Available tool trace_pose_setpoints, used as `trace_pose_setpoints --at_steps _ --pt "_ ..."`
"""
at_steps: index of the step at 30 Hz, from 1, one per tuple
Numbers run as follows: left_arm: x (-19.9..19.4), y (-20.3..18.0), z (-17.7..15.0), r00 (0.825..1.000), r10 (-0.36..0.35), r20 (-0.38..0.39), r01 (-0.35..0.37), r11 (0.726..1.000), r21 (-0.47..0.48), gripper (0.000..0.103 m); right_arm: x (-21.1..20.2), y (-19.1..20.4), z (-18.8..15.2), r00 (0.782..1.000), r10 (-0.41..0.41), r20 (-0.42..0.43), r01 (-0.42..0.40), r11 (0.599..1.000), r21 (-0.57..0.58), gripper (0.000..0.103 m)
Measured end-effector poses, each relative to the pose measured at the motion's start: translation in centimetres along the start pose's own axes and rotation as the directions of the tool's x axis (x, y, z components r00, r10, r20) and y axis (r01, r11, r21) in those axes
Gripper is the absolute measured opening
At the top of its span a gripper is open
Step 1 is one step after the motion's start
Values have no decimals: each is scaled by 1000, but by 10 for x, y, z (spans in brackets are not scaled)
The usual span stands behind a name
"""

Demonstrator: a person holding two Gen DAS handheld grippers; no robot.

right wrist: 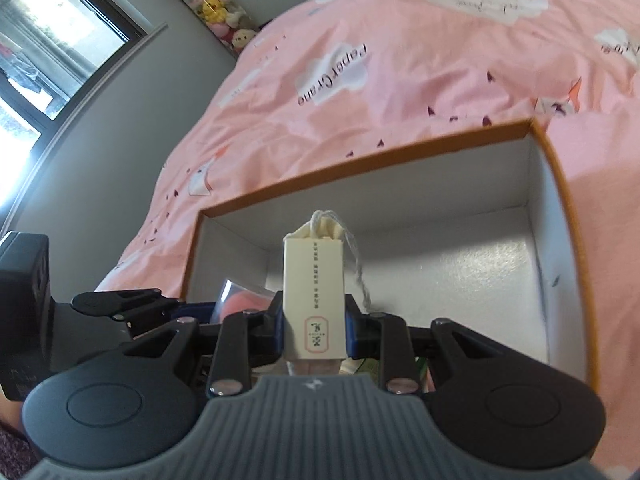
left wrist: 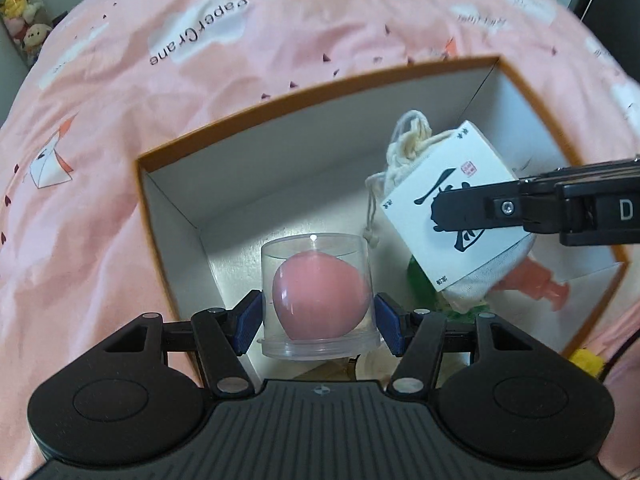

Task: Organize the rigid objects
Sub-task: 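Lower the sponge case into the orange box and open the left tool, then lower the white calligraphy box into the orange box and open the right tool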

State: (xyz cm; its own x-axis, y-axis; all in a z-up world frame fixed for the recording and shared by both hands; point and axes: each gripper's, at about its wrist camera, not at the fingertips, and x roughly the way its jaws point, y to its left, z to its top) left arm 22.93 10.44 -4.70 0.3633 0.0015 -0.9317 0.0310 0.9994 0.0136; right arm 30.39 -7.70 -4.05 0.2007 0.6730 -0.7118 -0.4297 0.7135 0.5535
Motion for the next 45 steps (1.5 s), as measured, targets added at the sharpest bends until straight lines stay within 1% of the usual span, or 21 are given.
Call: trace_pose_setpoints --at_steps 4,9,11,13,17,18,19,21,24,27,29,31,32,34,35,36,37,38,40,42,45 --pt "11 -12 9 996 54 -73 -47 995 93 70 14 -5 1 1000 -7 -25 7 1000 6 27" --pt "24 -21 10 981 148 -122 -120 970 210 70 23 -9 -1 999 -7 -52 7 1000 2 27" --pt "26 -24 8 977 171 -129 -137 962 236 70 26 -11 -1 998 -1 -56 2 1000 5 27" --pt "27 -24 5 973 189 -130 -154 958 240 71 30 -11 -1 998 0 -64 1 1000 9 27" --pt "30 -25 6 968 211 -134 -172 951 258 72 40 -9 -1 997 -4 -79 6 1000 25 27" --pt "30 -25 6 968 215 -133 -174 949 264 74 43 -8 -1 997 -5 -81 8 1000 27 27" --pt "30 -25 6 968 215 -127 -175 947 269 78 46 -6 -1 996 -6 -84 9 1000 29 27" --pt "30 -24 5 974 193 -121 -154 949 274 83 52 -4 -1 995 -4 -95 7 999 33 27" --pt "27 -23 4 977 185 -107 -149 948 282 83 60 -1 -1 993 10 -115 -5 999 48 27" --pt "16 -16 2 986 147 -85 -121 961 250 83 62 2 -2 994 -9 -113 13 999 35 27" --pt "2 -6 3 993 114 -37 -104 973 205 82 63 0 -3 993 -11 -116 16 999 39 27" --pt "-18 3 -1 997 78 27 -81 983 164 74 63 -2 -4 993 -7 -120 12 999 48 27" --pt "-28 9 -4 995 69 75 -79 987 138 74 64 -3 -4 993 -10 -121 16 999 50 27" --pt "-49 19 -12 982 64 177 -80 993 84 74 66 -2 -4 992 -24 -124 30 998 49 27" --pt "-56 24 -15 974 80 212 -92 995 49 74 67 -3 -4 992 -28 -126 34 998 50 27" --pt "-60 28 -18 967 108 231 -115 993 15 70 69 -2 -5 991 -26 -129 33 998 52 27" --pt "-62 30 -19 962 136 239 -137 990 -12 64 70 0 -4 991 -20 -131 28 998 56 27" --pt "-63 32 -22 957 159 242 -155 987 -37 62 71 1 -4 991 -13 -133 22 998 62 27" --pt "-63 39 -25 955 178 237 -163 983 -78 60 74 4 -4 990 -9 -139 19 998 66 27" --pt "-56 48 -28 960 165 224 -142 983 -114 56 78 9 -5 990 -15 -141 23 998 58 27" --pt "-49 57 -32 975 106 195 -74 983 -166 45 83 12 -4 989 -12 -145 21 998 60 27"
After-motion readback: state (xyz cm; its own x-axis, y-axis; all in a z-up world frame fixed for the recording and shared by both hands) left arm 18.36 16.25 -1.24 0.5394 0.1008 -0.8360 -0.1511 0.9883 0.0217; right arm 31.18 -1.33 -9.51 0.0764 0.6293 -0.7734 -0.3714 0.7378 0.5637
